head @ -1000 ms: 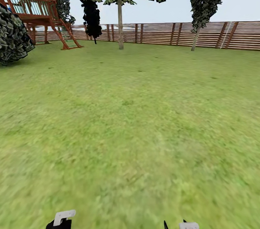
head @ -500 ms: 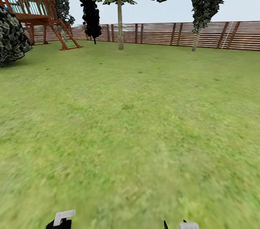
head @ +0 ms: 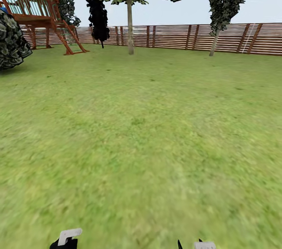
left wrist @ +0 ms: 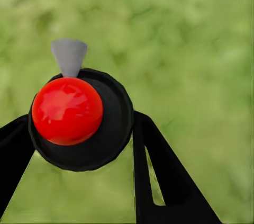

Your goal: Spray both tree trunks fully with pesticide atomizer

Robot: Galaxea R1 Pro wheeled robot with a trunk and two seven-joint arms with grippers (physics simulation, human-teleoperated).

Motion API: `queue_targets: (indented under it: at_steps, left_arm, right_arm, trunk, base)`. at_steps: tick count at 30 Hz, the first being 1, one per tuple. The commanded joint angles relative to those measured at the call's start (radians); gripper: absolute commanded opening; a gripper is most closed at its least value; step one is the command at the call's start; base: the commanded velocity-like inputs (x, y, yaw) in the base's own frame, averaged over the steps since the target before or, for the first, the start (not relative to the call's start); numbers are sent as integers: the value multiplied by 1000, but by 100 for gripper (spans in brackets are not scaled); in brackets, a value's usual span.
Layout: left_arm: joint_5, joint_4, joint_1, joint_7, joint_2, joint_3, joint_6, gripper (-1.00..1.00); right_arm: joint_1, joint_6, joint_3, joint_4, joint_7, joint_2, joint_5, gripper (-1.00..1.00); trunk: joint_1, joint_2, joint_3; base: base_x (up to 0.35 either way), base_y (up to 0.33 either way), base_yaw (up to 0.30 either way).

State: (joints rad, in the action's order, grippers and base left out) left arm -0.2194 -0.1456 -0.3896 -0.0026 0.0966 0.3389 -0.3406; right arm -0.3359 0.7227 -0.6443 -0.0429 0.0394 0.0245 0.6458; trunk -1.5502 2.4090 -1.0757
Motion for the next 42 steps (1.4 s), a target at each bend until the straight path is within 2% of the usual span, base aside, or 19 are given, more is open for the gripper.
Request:
queue_targets:
  at_steps: [1, 42]
  left_arm:
    - [0, 0, 0, 0, 0, 0, 0, -100]
    - [0, 0, 0, 0, 0, 0, 0, -100]
  right_arm:
    - [0, 0, 0, 0, 0, 0, 0, 100]
    - [0, 0, 0, 0, 0, 0, 0, 100]
  trunk:
    - [0, 0, 0]
    - [0, 0, 0]
  base:
    - [339, 0, 0]
    - [339, 0, 0]
